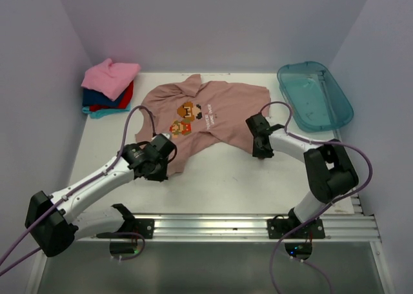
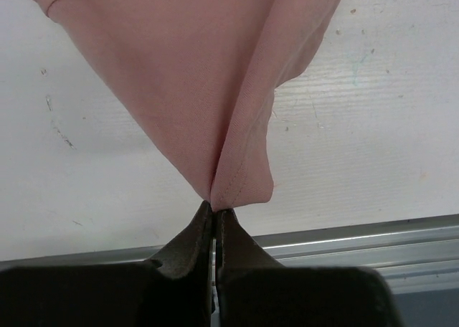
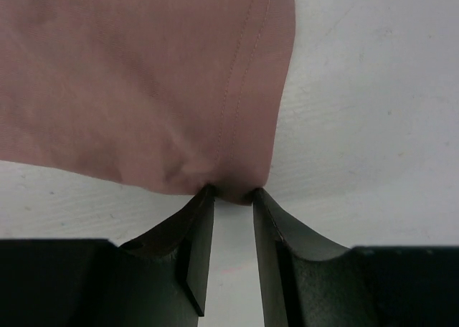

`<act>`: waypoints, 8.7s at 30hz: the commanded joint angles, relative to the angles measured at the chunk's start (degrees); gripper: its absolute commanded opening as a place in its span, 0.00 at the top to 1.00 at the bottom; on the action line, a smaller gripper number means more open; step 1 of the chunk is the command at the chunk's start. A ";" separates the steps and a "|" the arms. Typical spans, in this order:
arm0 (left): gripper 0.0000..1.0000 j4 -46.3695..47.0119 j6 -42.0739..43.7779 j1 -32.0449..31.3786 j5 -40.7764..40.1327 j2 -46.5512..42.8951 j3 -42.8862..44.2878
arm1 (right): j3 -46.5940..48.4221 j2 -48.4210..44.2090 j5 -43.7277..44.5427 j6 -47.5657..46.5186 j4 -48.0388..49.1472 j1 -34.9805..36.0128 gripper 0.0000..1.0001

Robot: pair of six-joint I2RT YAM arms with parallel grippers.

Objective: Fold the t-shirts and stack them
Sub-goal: Grap the side of the flattened tshirt closest away from the robot with both arms, then fold the flattened tshirt in 1/3 of the way

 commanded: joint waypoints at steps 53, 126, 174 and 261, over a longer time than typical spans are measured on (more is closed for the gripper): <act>1.00 -13.23 -6.81 -0.23 -6.92 -12.69 2.75 | 6.31 -18.84 9.17 1.29 -26.22 -0.17 1.00; 0.66 18.23 17.19 20.43 13.55 17.55 8.06 | 12.46 -1.78 -4.88 -5.13 -6.52 -12.21 1.00; 1.00 10.50 9.54 25.08 2.74 17.82 -2.44 | 13.26 11.85 4.87 0.24 -21.28 -14.40 0.88; 1.00 22.72 9.10 24.55 7.84 11.67 -6.12 | 74.78 50.60 -23.17 -5.22 -18.04 31.04 0.75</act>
